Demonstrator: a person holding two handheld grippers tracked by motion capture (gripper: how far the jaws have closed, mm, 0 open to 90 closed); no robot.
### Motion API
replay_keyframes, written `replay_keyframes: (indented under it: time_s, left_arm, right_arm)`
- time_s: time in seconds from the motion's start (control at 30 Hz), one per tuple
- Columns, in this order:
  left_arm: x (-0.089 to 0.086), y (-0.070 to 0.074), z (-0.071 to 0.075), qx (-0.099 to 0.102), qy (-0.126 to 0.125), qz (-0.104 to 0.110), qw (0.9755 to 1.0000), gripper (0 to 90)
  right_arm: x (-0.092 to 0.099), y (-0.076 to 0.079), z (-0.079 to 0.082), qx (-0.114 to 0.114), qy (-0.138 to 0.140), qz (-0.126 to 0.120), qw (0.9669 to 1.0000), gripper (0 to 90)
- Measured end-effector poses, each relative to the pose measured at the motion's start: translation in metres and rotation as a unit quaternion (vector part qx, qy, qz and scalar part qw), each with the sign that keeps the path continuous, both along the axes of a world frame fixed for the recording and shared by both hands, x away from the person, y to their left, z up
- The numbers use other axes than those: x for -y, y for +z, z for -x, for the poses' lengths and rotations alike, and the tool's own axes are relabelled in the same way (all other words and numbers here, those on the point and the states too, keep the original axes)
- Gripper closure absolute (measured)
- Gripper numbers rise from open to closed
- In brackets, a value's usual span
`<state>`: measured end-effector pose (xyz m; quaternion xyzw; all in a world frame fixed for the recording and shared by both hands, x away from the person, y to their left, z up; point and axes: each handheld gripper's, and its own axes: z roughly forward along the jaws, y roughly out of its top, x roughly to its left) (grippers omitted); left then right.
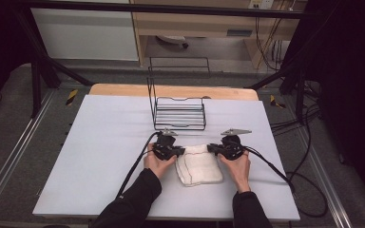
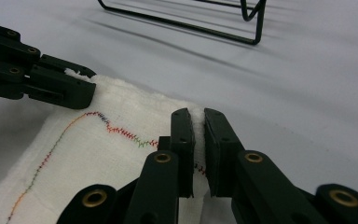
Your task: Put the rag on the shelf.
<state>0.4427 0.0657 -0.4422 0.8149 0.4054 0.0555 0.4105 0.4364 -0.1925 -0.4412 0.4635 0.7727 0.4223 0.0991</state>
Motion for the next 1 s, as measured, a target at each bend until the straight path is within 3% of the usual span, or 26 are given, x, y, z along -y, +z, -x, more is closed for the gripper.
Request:
replay_keyframes:
  time_s: [0.27,1.0]
  left_arm:
    - [-0.004,0.015,0.010,0.034,-0.007,0.029,0.9990,81.7]
    - [-0.005,0.033,0.027,0.084,-0.015,0.064,0.9943,81.7]
  right_arm:
    - [0.006,0.013,0.011,0.028,-0.002,-0.016,0.9995,83.4]
    - [0.016,0.033,0.030,0.077,-0.004,-0.042,0.9961,83.4]
